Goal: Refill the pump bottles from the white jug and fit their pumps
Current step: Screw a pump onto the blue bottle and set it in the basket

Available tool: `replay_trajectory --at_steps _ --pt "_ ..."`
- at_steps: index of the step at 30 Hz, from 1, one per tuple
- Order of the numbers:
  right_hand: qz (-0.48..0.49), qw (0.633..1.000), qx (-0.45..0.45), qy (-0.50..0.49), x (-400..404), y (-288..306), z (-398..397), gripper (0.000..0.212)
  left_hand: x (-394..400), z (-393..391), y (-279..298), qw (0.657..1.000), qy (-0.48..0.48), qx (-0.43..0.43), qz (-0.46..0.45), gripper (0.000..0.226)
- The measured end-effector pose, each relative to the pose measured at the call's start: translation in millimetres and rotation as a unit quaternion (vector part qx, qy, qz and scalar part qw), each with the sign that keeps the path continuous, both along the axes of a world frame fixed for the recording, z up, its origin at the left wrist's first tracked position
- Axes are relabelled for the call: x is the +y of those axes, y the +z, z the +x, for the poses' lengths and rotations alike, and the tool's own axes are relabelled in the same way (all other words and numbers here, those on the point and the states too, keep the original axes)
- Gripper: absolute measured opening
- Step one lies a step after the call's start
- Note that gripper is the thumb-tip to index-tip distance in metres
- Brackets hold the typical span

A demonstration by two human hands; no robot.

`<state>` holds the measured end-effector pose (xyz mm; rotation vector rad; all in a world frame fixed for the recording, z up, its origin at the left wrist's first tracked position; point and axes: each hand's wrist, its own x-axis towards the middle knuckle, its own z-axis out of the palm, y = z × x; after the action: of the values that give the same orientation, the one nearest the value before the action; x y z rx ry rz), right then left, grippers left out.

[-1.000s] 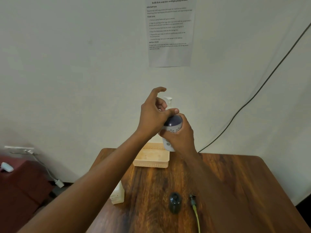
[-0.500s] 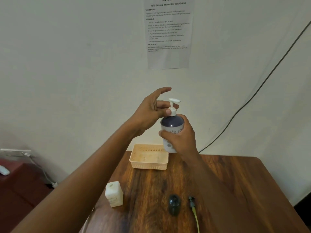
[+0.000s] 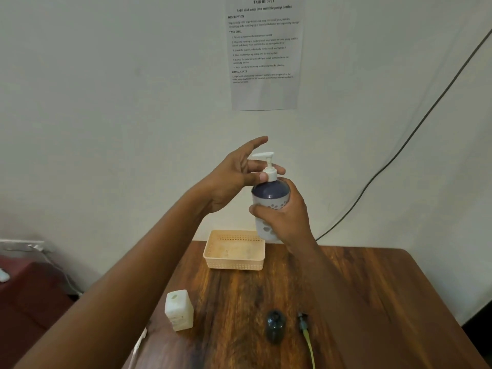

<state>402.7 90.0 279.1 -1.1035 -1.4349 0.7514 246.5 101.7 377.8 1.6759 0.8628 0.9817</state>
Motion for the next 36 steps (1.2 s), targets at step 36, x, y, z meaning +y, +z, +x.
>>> replay_trajectory --at_steps 36 --pt "0.005 1.000 0.013 0.011 0 11 -10 0.070 -6 16 -12 0.979 0.189 -0.015 0.075 0.099"
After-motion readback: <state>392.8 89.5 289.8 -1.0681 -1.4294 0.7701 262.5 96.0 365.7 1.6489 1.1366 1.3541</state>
